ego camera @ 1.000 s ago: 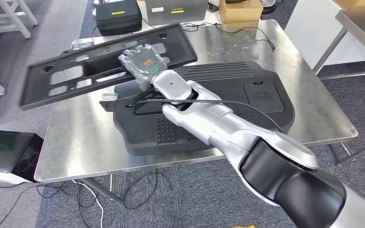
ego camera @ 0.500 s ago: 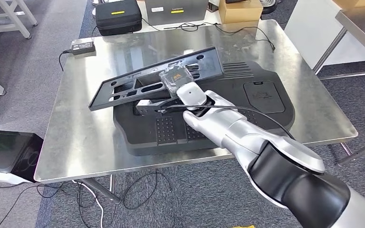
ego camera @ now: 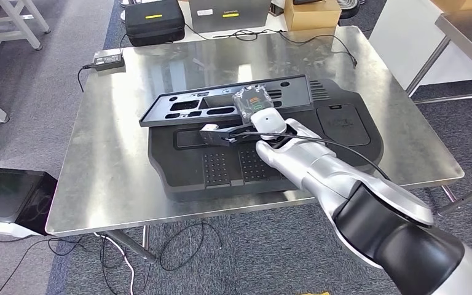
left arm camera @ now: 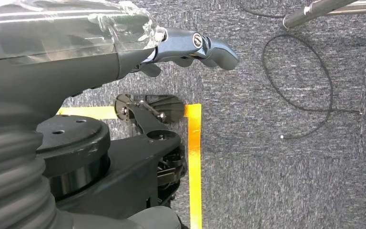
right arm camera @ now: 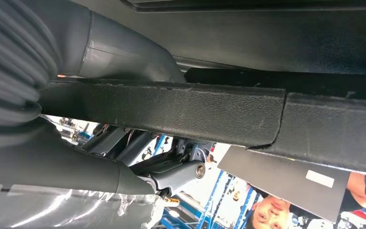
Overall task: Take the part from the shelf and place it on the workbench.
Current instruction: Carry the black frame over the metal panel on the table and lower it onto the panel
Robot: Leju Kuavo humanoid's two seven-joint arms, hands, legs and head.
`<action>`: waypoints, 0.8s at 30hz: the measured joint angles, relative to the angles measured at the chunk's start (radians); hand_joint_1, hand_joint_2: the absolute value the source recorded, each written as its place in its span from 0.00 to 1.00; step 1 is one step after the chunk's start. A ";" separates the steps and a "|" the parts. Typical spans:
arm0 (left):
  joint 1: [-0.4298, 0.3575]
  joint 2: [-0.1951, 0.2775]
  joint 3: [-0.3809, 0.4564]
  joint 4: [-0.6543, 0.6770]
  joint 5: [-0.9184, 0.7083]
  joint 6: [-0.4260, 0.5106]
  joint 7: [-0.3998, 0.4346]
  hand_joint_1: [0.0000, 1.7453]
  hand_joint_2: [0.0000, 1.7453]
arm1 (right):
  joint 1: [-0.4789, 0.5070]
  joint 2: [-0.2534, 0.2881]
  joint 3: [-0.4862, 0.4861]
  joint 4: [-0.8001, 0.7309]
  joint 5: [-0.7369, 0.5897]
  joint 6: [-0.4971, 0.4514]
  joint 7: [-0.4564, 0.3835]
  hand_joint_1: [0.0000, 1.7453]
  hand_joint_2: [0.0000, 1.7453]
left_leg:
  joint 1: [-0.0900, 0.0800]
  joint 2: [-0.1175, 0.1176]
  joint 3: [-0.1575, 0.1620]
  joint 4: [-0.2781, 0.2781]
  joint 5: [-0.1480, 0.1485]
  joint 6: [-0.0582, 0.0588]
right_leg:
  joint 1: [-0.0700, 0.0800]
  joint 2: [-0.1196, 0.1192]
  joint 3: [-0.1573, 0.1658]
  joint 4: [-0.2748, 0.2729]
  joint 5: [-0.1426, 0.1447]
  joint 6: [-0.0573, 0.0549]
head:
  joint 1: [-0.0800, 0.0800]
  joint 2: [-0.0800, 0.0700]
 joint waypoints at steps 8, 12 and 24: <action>0.000 -0.001 0.000 0.000 -0.003 -0.002 0.002 0.00 1.00 | 0.001 -0.007 -0.004 0.000 -0.003 0.004 0.003 1.00 1.00 | -0.001 0.000 0.000 0.000 0.000 0.000 | 0.000 0.000 0.001 0.000 0.000 0.000 | 0.000 0.000; 0.000 -0.001 0.000 0.000 -0.005 -0.006 0.011 0.00 1.00 | 0.005 -0.016 -0.014 0.000 -0.010 0.010 0.008 0.25 0.25 | -0.001 -0.001 0.000 0.001 0.000 0.000 | 0.000 -0.001 0.002 -0.001 0.000 0.000 | 0.000 0.000; 0.000 -0.001 0.000 0.000 -0.002 -0.023 0.013 0.00 0.00 | 0.024 -0.050 -0.044 0.001 -0.032 0.036 0.018 0.00 0.00 | 0.000 0.001 0.001 0.001 0.000 0.001 | 0.000 0.002 0.002 -0.002 0.002 0.002 | 0.000 0.000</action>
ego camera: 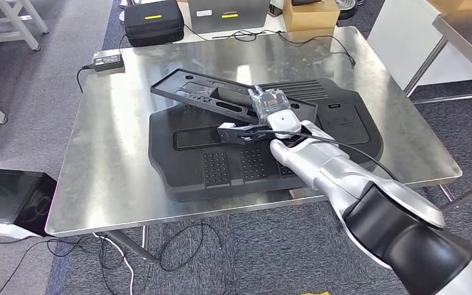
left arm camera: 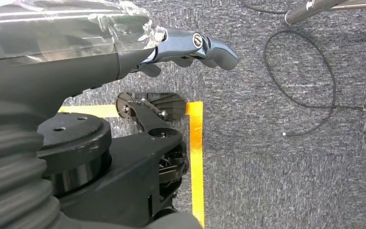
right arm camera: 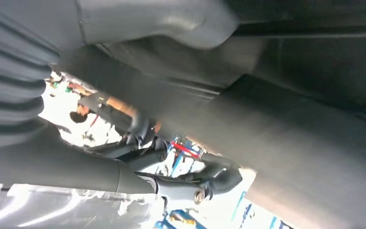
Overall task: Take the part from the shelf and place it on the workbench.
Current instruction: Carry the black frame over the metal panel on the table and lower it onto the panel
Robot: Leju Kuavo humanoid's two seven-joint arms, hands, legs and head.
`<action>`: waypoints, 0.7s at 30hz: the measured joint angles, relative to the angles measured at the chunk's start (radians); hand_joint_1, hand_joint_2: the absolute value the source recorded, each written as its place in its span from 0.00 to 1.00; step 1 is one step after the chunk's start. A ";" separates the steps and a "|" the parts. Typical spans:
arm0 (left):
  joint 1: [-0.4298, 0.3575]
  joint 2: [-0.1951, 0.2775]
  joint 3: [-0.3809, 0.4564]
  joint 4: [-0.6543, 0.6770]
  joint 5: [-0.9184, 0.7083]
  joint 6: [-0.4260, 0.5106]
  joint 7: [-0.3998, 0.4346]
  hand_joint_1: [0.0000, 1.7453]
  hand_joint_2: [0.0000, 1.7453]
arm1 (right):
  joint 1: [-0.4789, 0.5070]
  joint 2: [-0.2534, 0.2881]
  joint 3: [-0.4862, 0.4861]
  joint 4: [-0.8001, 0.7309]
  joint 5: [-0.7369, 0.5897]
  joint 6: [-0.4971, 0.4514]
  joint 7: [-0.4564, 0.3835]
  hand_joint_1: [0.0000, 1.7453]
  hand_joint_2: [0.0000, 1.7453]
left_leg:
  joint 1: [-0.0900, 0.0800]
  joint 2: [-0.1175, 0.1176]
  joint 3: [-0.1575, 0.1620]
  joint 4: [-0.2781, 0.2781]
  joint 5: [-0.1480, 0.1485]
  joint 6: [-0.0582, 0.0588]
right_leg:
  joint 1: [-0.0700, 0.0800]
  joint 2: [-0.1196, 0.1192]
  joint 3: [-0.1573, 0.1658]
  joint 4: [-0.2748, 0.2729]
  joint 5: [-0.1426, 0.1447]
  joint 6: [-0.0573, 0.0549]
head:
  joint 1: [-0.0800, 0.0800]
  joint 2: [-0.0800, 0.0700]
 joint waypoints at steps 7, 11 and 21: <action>0.000 0.000 0.000 0.000 -0.007 -0.003 0.007 0.00 0.00 | 0.007 -0.024 -0.048 0.004 -0.047 -0.002 -0.017 0.00 0.00 | 0.000 0.000 0.000 0.000 0.000 0.000 | 0.000 0.000 0.000 0.000 0.000 0.000 | 0.000 0.000; -0.002 0.000 0.000 0.000 -0.012 -0.005 0.010 0.00 0.00 | 0.007 -0.036 -0.076 0.004 -0.053 -0.010 -0.049 0.00 0.00 | 0.000 0.000 0.000 0.000 0.000 0.000 | 0.000 0.000 0.000 0.000 0.000 0.000 | 0.000 0.000; 0.002 0.000 0.000 0.000 0.002 -0.007 0.012 0.00 0.00 | 0.023 -0.039 -0.181 -0.172 -0.306 -0.135 -0.318 0.00 0.00 | 0.001 0.000 0.000 -0.001 0.000 0.000 | 0.001 0.000 0.000 0.000 0.000 0.000 | 0.000 0.000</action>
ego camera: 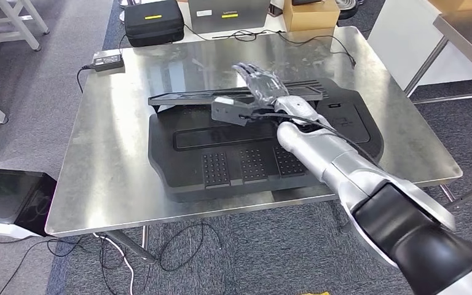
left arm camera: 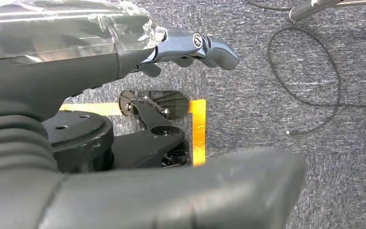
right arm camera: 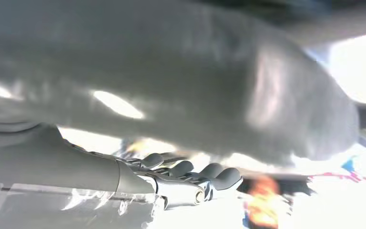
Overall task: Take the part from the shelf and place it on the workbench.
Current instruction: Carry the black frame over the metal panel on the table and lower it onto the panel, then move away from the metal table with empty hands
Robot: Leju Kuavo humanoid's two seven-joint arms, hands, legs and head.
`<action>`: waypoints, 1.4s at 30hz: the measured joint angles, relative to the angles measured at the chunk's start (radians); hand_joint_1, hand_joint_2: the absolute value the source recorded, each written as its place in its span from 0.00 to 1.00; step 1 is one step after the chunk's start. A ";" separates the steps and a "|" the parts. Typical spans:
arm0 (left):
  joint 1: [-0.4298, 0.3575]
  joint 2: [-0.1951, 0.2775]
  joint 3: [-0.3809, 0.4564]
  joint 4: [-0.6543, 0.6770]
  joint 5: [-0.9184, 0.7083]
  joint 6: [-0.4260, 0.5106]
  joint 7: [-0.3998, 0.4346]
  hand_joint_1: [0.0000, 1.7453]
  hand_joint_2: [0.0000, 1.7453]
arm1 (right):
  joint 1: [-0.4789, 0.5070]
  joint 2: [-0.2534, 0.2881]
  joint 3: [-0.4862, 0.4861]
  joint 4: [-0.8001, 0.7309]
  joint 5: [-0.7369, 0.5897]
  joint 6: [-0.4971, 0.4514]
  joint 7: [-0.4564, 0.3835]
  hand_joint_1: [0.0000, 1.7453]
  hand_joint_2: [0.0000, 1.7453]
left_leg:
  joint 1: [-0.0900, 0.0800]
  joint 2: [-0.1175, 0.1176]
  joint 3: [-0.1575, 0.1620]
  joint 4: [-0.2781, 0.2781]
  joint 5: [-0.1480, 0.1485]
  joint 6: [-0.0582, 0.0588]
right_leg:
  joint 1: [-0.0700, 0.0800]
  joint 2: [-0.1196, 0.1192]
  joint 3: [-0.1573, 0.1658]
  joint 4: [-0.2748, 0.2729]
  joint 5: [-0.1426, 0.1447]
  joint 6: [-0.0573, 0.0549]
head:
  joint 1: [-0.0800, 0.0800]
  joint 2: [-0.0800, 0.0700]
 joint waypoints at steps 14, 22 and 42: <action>0.014 0.001 0.022 0.003 0.030 -0.001 0.005 0.00 0.00 | 0.167 -0.067 -0.208 -0.795 -0.677 0.003 -0.127 0.00 0.00 | 0.000 0.000 0.001 0.000 0.000 0.000 | 0.000 0.000 0.001 -0.001 0.000 0.000 | 0.001 0.000; 0.015 0.001 0.034 0.003 0.039 0.007 0.002 0.00 0.00 | 0.271 -0.114 -0.277 -1.043 -0.788 -0.005 -0.201 0.00 0.00 | -0.001 0.001 0.004 0.000 -0.001 0.001 | 0.000 0.001 0.003 -0.001 0.000 0.000 | 0.002 0.000; 0.018 0.000 0.119 0.003 0.115 0.101 -0.018 0.00 0.00 | 0.956 -0.142 -0.657 -1.265 -0.852 -0.021 -0.432 0.00 0.00 | 0.000 0.000 0.015 -0.002 -0.010 0.007 | 0.001 -0.001 0.017 -0.006 -0.008 0.003 | 0.002 0.000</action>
